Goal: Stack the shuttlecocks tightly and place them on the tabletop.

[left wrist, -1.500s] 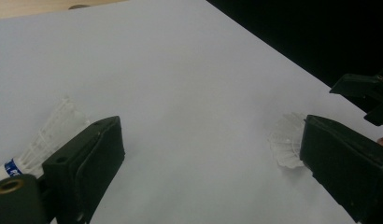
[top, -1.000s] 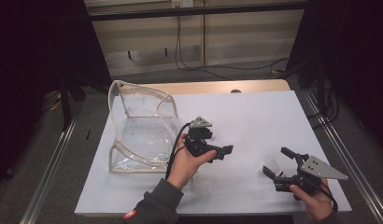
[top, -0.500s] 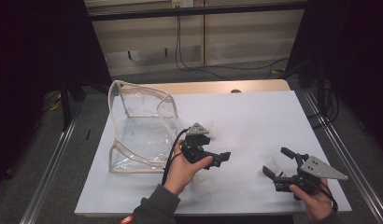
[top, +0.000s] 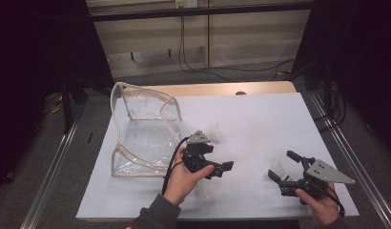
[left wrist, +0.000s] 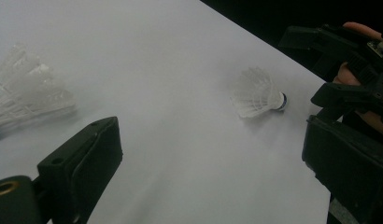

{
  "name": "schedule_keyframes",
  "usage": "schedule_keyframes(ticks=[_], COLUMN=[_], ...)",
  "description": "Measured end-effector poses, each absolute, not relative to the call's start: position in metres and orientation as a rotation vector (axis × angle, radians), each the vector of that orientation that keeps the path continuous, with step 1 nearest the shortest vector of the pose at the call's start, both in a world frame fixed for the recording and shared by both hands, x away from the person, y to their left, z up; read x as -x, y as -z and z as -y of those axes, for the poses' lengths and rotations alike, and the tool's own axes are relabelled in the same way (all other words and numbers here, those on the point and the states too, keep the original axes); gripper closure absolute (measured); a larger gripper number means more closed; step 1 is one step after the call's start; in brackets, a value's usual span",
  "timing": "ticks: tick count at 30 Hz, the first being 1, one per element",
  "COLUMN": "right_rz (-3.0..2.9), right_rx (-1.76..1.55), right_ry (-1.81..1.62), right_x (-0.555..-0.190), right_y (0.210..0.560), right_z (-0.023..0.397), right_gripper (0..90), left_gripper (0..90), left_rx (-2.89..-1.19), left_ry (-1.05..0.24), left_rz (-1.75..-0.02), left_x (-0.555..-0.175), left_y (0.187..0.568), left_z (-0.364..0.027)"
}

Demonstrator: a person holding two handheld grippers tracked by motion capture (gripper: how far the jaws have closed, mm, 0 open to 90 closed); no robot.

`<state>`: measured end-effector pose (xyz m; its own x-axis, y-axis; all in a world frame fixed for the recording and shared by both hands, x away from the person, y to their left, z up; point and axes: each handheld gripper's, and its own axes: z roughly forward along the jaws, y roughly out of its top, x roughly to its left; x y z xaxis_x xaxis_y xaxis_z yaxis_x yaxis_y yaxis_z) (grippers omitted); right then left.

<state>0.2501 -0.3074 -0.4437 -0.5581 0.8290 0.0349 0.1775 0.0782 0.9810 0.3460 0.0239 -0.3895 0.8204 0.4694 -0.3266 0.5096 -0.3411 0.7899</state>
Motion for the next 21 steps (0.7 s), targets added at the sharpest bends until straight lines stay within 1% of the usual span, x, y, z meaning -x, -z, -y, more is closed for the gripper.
schedule_keyframes(ticks=[15,21], right_rz=[-1.807,-1.808], right_rx=[-0.999,-0.998], right_ry=[-1.517,-1.513], right_x=[-0.25,-0.25], right_y=[0.444,0.444], right_z=[0.307,0.307], right_gripper=[4.1,4.1], left_gripper=[5.1,5.1], left_rx=[-2.01,-1.997], left_ry=[0.036,0.058], left_rz=[-0.708,-0.688], left_x=[-0.339,-0.335], left_y=[0.389,0.39], left_z=[-0.028,-0.03])
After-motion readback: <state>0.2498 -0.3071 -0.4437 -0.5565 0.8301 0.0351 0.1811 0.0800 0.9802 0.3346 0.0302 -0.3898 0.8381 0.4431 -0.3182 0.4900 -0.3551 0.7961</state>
